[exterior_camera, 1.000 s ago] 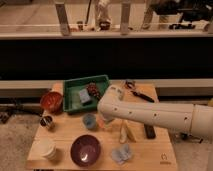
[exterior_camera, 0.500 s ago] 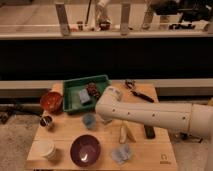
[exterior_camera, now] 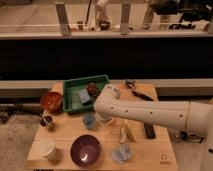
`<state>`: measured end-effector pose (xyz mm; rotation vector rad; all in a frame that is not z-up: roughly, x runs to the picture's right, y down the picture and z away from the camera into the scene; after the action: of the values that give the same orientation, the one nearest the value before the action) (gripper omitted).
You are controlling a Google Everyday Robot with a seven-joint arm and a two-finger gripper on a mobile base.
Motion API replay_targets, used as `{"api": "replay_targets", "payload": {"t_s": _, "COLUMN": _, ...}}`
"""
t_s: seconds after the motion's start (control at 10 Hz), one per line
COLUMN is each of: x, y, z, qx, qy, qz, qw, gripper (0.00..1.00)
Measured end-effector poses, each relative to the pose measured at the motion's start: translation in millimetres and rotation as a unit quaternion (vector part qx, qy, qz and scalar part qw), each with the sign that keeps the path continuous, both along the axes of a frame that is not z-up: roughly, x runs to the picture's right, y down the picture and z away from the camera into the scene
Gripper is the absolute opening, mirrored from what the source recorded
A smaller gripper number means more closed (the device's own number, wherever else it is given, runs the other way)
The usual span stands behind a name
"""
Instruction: Place apple in red bowl
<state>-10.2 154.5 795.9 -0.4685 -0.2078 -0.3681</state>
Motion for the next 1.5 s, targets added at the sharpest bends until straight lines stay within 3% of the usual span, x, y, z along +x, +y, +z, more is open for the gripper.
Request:
{"api": "replay_targets", "payload": {"t_s": 0.2, "x": 9, "y": -10, "z": 19.2, "qx": -0.004, "qy": 0.006, "qz": 0.002, "qw": 1.0000, "gripper": 0.80}}
{"api": "replay_targets", "payload": {"t_s": 0.5, "x": 20, "y": -12, "z": 35.2, "qx": -0.013, "qy": 0.014, "qz": 0.009, "qw": 0.9998, "gripper": 0.80}}
{"api": "replay_targets", "payload": {"t_s": 1.5, "x": 30, "y": 1, "z": 58.6, "qx": -0.035, "qy": 0.023, "qz": 0.017, "qw": 0.9990, "gripper": 0.80}}
